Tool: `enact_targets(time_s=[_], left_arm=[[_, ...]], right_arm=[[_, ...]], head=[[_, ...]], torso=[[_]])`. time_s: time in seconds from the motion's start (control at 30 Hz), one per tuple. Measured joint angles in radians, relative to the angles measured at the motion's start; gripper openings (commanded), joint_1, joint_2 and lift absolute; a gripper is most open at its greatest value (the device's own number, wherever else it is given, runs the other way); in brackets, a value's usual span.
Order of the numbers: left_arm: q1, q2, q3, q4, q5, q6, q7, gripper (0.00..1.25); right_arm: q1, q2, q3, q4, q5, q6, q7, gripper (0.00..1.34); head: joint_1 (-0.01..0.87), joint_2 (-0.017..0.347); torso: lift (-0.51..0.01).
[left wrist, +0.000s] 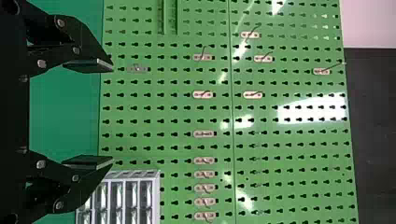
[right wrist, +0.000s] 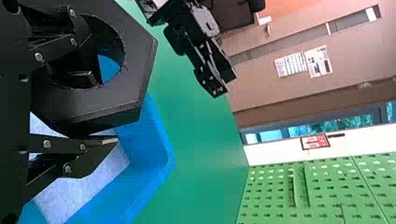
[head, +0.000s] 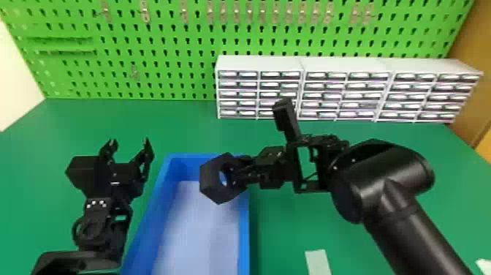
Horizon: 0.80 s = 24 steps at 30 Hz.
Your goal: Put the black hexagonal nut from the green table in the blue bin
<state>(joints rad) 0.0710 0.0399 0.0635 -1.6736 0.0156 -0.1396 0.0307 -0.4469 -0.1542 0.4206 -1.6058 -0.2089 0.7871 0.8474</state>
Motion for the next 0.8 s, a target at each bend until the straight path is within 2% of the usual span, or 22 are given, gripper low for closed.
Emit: enact_targets(time_s=[0.37,0.43,0.5,0.6,0.8], left_arm=[[0.0,0.0,0.001,0.0,0.0,0.0,0.0,0.71],[0.001,0.0,0.002,-0.001,0.0,0.0,0.0,0.71],[0.001,0.0,0.002,-0.001,0.0,0.0,0.0,0.71],[0.001,0.0,0.002,-0.001,0.0,-0.001,0.0,0.71],[-0.001,0.0,0.002,-0.001,0.0,-0.001,0.0,0.71]], right_arm=[[-0.012,-0.007,0.061,0.006,-0.027,-0.005,-0.03,0.33],[-0.012,-0.008,0.066,0.006,-0.028,-0.005,-0.032,0.42],[-0.012,-0.009,0.071,0.006,-0.029,-0.004,-0.033,0.6],[-0.012,-0.01,0.079,0.006,-0.029,-0.002,-0.036,0.79],[-0.013,-0.01,0.085,0.006,-0.028,0.002,-0.036,0.92]], head=[[0.657,0.057],[0.657,0.057],[0.657,0.057],[0.657,0.057],[0.657,0.057]], torso=[[-0.095],[-0.095],[-0.095],[-0.095],[-0.095]])
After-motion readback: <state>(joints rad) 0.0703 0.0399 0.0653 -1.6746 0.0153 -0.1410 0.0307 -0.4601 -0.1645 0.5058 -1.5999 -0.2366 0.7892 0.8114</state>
